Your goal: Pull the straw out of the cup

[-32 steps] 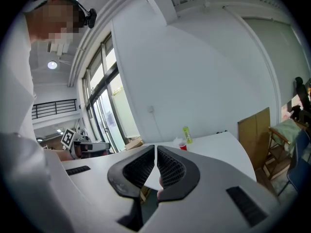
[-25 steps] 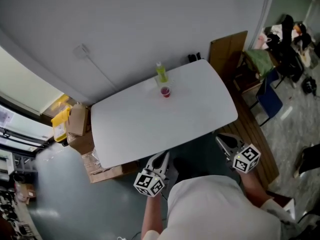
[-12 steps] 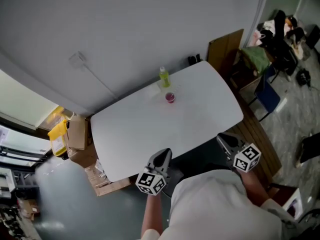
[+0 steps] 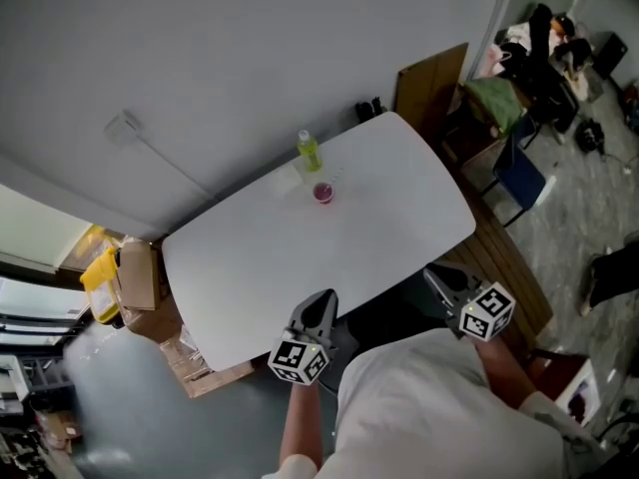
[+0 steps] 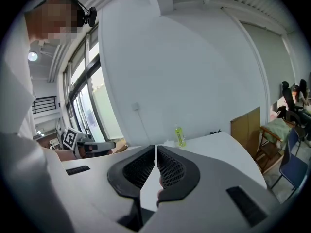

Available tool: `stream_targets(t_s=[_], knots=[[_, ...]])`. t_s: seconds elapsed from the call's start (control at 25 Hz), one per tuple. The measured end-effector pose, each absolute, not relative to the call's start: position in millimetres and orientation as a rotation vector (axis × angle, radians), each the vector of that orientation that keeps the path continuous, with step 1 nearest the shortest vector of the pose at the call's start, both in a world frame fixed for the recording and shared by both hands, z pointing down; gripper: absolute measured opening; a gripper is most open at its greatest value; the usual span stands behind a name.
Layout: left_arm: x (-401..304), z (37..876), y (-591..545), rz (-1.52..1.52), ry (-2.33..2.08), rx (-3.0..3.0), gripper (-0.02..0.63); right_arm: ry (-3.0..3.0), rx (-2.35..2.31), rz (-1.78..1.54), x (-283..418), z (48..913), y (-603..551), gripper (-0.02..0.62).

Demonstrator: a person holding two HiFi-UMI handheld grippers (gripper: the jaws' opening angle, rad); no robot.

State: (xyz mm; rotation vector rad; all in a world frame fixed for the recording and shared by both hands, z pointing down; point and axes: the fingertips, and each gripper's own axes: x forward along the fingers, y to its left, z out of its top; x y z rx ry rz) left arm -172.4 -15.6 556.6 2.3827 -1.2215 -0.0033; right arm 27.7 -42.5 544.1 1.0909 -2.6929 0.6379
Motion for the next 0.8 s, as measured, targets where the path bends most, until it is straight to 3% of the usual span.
stream_targets(t_s=[0.8], knots=[[-147, 583, -155, 0.213, -1.444, 2.314, 0.018, -2.751, 0.814, 0.733, 40, 574, -185, 0.041]])
